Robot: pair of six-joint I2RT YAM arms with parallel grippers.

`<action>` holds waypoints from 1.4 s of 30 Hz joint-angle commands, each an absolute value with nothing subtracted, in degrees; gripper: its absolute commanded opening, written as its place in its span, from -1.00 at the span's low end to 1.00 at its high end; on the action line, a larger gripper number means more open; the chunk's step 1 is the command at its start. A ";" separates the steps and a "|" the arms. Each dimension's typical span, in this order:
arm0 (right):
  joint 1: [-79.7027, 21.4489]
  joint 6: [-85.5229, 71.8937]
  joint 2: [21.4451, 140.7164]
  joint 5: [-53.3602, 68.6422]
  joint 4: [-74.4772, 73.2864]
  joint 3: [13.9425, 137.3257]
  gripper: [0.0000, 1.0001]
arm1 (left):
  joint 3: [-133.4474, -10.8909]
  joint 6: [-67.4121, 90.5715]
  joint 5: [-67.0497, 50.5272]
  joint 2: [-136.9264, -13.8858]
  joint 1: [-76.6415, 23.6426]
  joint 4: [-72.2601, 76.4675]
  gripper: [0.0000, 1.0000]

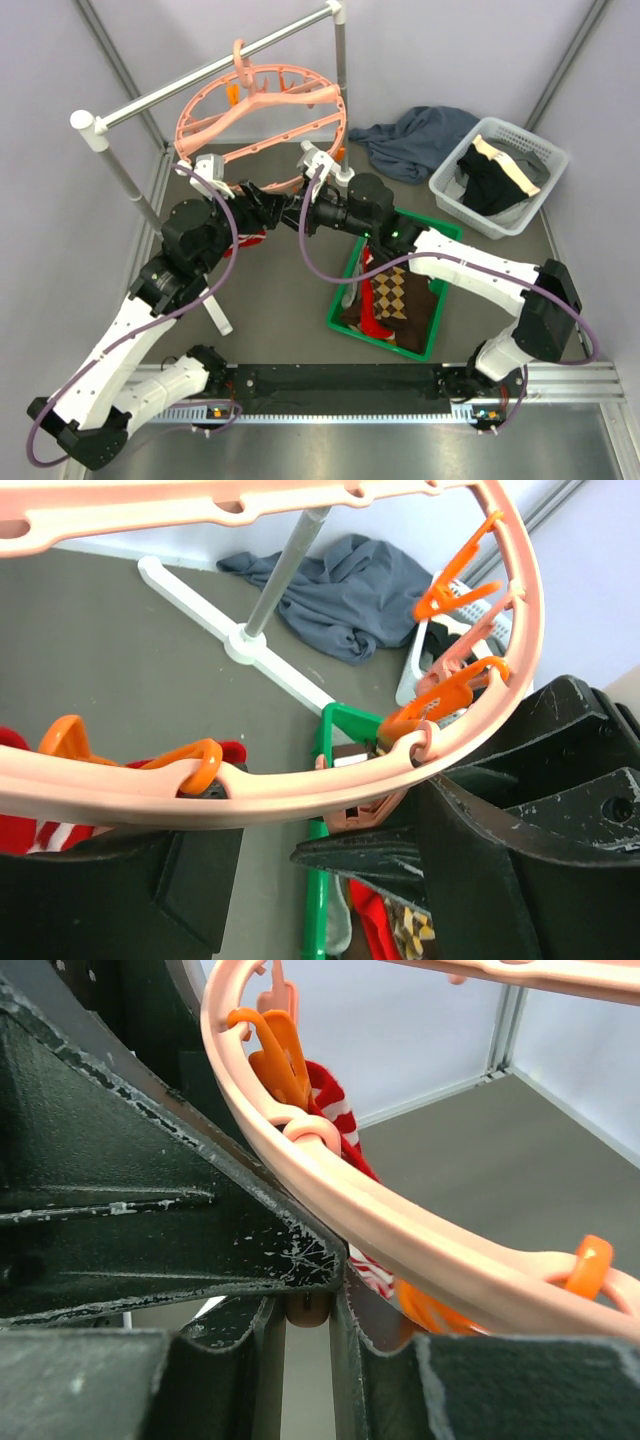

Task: Clip the socks to the hanger
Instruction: Open the clamp at the hanger.

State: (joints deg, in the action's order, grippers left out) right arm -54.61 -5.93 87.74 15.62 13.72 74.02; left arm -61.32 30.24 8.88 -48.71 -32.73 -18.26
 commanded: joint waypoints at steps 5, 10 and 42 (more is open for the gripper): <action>-54.84 -5.89 85.43 19.69 15.91 73.39 -1.00 | -62.75 31.55 9.93 -50.71 -32.61 -9.14 0.22; -54.93 -3.18 86.39 17.32 15.30 72.77 -1.00 | -65.21 33.48 14.13 -51.24 -32.61 -12.11 0.16; -53.00 -8.59 75.95 -3.59 -3.04 64.60 0.43 | -64.07 26.98 14.15 -53.79 -32.70 -11.51 -0.86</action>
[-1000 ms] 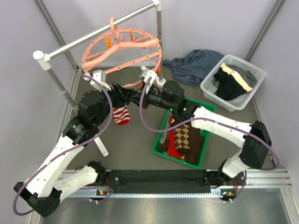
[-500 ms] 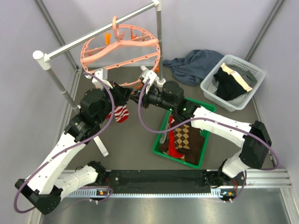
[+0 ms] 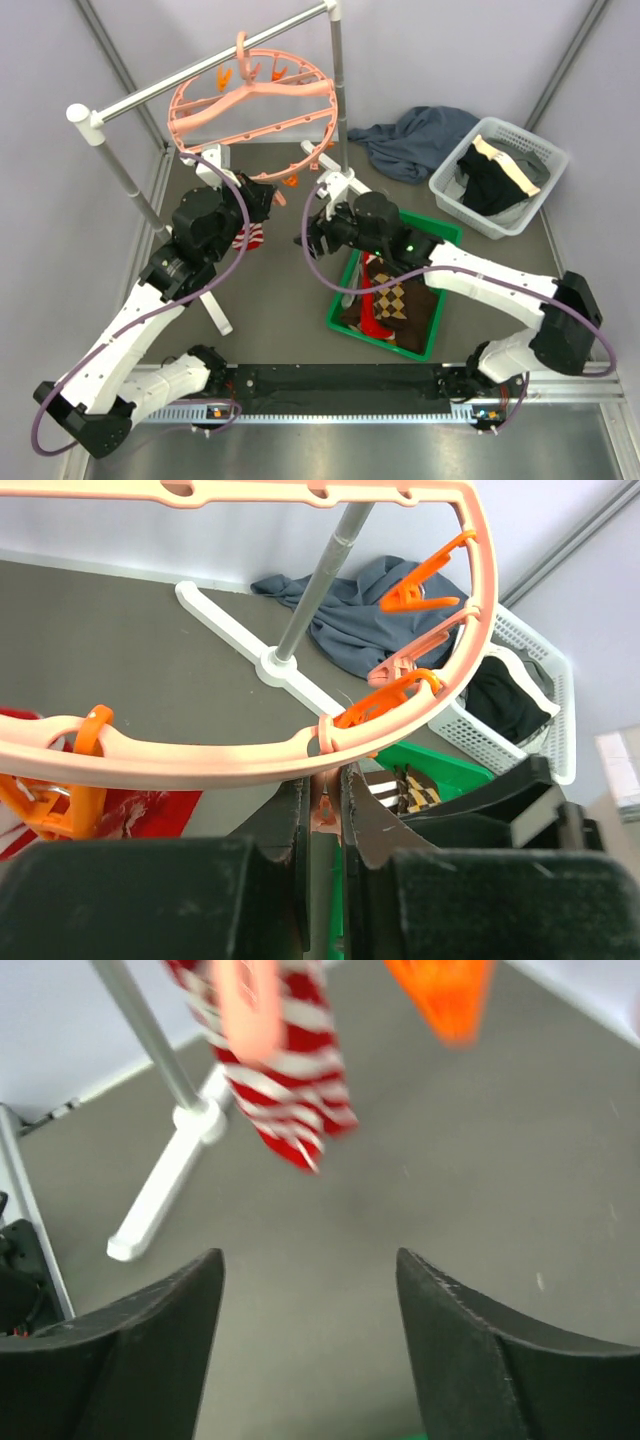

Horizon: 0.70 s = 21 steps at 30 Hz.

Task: Clip the socks to the hanger
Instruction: Open the clamp at the hanger, then pick up the sock from the bin.

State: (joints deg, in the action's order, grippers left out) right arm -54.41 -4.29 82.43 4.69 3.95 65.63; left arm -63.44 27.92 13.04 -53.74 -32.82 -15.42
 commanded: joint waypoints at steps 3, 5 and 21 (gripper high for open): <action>-49.06 -13.00 72.26 -8.78 -11.32 61.80 0.47 | -64.07 27.59 14.15 -53.96 -32.61 -11.78 -0.86; -46.77 -17.11 68.92 -10.98 -16.60 58.56 0.41 | -64.07 27.95 14.06 -53.88 -32.69 -11.86 -0.86; -25.05 -34.62 78.12 -11.15 -21.79 56.42 0.12 | -65.21 30.15 11.95 -54.93 -32.61 -12.75 -0.87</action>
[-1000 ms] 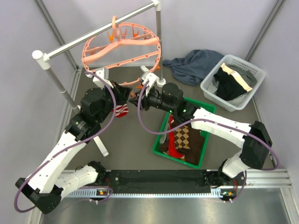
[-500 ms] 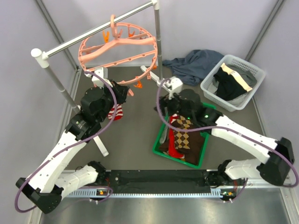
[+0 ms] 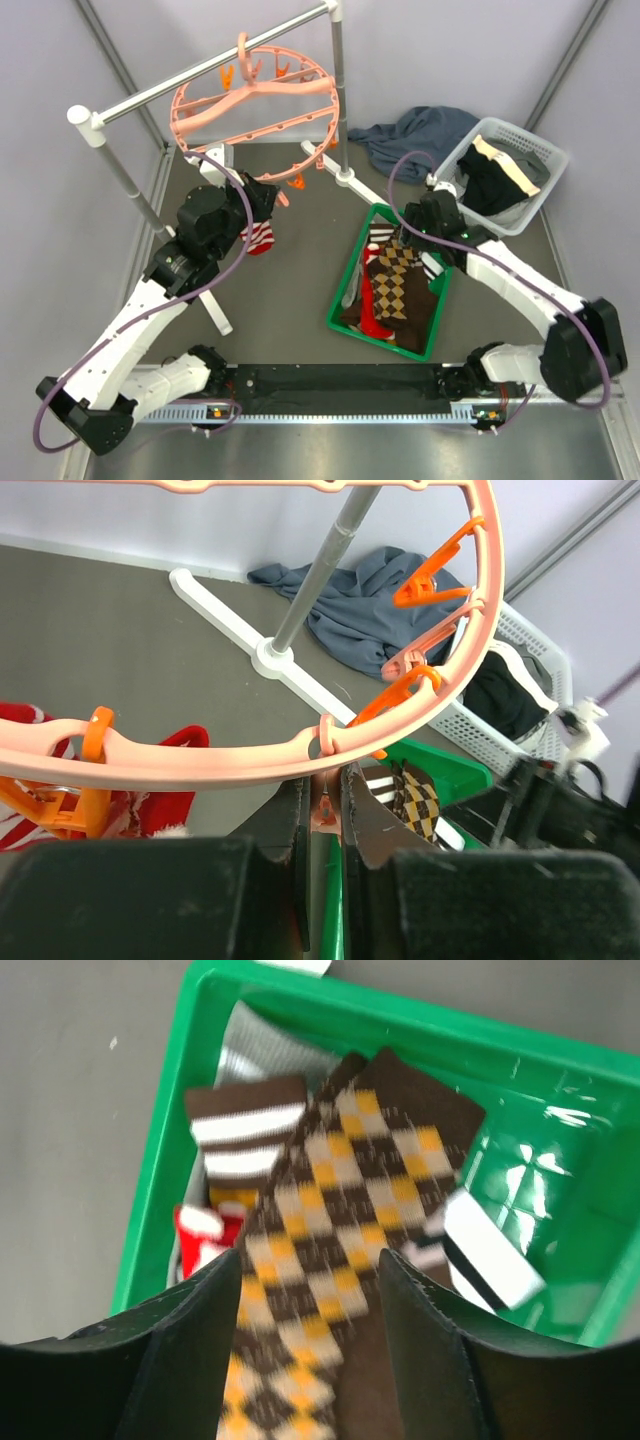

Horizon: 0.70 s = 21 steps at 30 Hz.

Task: Clip the socks to the hanger
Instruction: Pick up the sock from the bin.

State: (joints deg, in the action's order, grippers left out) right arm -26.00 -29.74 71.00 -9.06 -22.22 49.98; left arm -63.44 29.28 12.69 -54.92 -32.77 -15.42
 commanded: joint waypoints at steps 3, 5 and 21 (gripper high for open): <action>-24.70 -37.35 84.43 -13.78 -20.84 59.23 0.04 | -65.39 29.97 11.95 -54.84 -32.69 -12.92 -0.88; -24.17 -39.46 86.91 -14.41 -20.13 60.64 -0.01 | -65.65 29.71 12.30 -54.84 -32.61 -13.53 -0.88; -21.89 -45.17 92.98 -20.03 -21.79 65.04 -0.07 | -66.71 29.71 11.87 -55.19 -32.61 -13.80 -0.88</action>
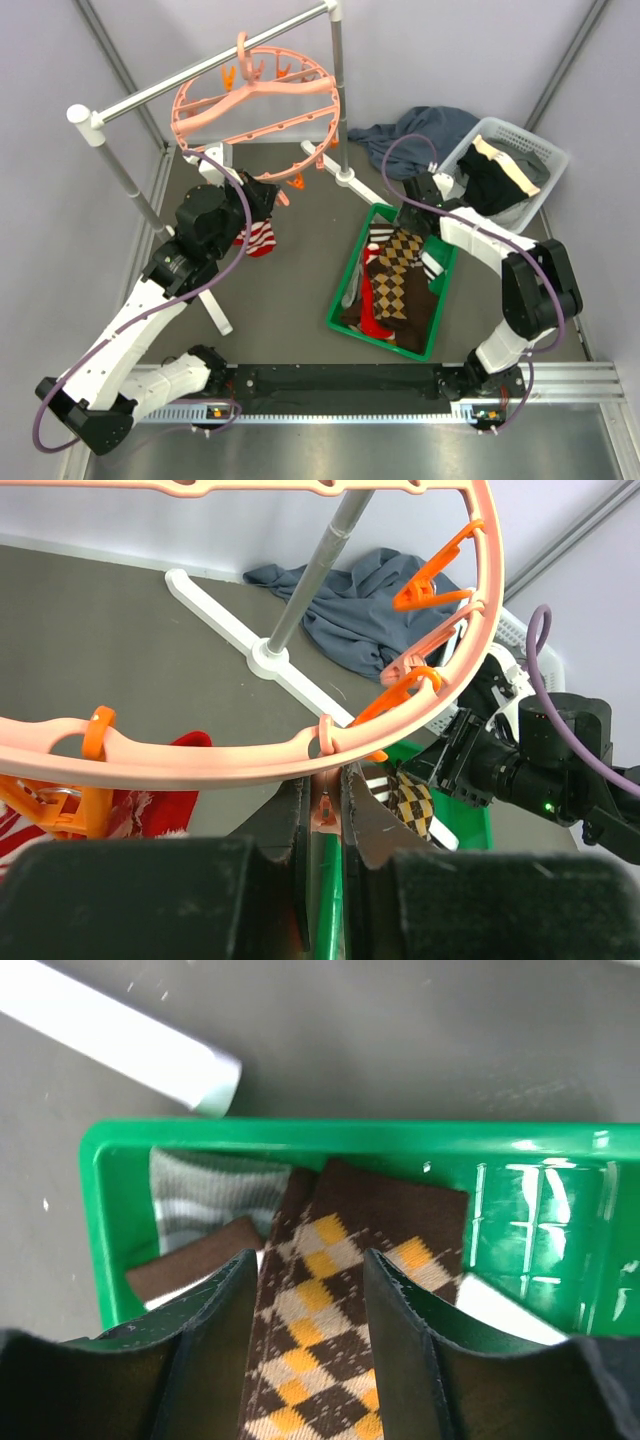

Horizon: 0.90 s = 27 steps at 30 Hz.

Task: Clip the socks to the hanger
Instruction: Pick up the sock from the bin.

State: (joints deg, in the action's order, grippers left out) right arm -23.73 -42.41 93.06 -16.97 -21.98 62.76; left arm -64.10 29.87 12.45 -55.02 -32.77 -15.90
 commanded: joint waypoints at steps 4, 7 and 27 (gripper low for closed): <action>-20.57 -46.05 95.27 -19.17 -20.31 64.42 -0.13 | -66.80 29.53 11.60 -55.81 -32.61 -13.97 -0.89; -20.57 -46.14 98.52 -17.23 -19.95 65.21 -0.21 | -66.62 29.62 11.60 -56.16 -32.61 -13.89 -0.90; -20.57 -36.67 85.27 -12.14 -19.70 60.66 -1.00 | -66.36 29.44 12.92 -56.43 -32.69 -13.71 -0.92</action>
State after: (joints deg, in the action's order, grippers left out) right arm -20.71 -41.63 94.13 -14.48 -20.97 62.15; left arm -64.60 29.87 11.97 -56.53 -32.77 -15.94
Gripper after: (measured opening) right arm 0.009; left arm 0.123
